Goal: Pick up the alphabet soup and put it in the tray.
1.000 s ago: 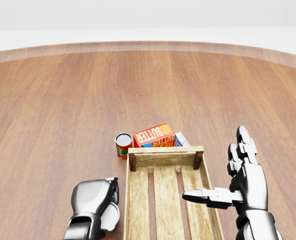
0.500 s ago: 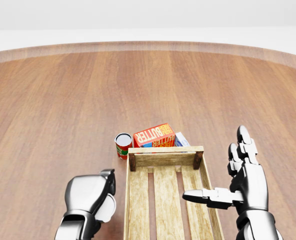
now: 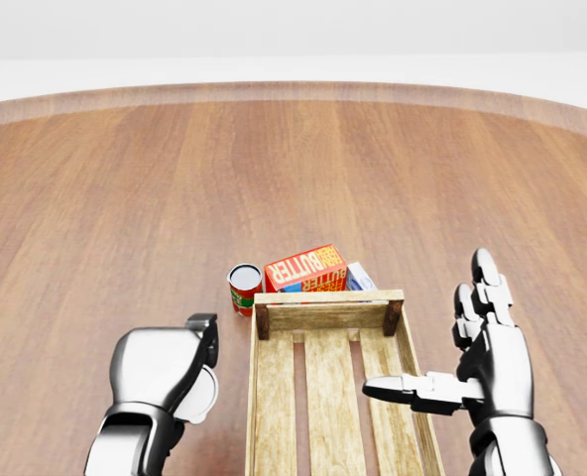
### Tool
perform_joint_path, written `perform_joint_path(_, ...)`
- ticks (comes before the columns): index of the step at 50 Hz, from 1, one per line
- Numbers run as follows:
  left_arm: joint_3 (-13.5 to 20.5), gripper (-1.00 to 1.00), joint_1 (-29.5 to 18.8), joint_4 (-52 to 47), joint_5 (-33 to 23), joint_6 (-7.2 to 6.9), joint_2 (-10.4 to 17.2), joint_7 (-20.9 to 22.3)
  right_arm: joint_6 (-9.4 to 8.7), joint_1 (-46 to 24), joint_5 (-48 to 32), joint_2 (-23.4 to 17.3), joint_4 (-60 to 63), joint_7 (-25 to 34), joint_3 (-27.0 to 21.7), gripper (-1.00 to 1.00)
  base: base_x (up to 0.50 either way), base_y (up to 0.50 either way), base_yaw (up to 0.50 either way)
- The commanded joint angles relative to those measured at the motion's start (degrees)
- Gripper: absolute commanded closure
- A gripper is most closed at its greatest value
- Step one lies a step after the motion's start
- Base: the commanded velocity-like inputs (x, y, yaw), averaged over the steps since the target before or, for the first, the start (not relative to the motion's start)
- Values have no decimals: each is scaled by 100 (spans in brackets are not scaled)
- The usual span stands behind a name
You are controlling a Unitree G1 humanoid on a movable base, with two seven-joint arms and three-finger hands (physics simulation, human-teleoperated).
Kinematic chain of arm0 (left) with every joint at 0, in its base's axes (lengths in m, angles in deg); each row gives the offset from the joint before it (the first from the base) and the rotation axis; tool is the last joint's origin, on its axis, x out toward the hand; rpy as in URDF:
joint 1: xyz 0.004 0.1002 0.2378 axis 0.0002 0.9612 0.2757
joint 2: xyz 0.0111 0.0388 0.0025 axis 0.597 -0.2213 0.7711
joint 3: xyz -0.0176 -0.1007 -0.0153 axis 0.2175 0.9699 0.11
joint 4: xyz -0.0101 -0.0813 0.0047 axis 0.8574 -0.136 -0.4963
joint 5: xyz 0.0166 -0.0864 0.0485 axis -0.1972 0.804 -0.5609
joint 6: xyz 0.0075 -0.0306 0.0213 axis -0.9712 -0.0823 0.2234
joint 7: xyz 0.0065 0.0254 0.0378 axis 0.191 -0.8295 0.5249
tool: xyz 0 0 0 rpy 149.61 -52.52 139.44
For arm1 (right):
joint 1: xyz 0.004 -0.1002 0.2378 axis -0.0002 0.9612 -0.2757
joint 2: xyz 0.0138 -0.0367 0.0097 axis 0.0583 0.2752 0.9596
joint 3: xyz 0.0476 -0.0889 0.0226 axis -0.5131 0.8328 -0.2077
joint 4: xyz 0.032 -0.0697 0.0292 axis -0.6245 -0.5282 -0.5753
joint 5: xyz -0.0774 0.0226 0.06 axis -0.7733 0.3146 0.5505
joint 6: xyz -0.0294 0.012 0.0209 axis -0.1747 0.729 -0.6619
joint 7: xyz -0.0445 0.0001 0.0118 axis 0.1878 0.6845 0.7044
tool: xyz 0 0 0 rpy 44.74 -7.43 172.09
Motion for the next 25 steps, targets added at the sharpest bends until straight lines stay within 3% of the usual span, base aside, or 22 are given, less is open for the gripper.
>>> perform_joint_path(1, 38, 100, 142, -1097, -361, 0, 0, 650, -24, 16, -14, 5, 94, -21, 6, -100, 0, 0, 0)
perform_joint_path(16, -72, 100, 401, -2866, -1334, 0, -244, 2075, -24, 109, 152, -6, 346, 69, -126, -100, 0, 0, 0)
perform_joint_path(25, -214, 100, 452, -3591, -1892, 0, -439, 2707, -24, 179, 305, -28, 481, 147, -232, -100, 0, 0, 0)
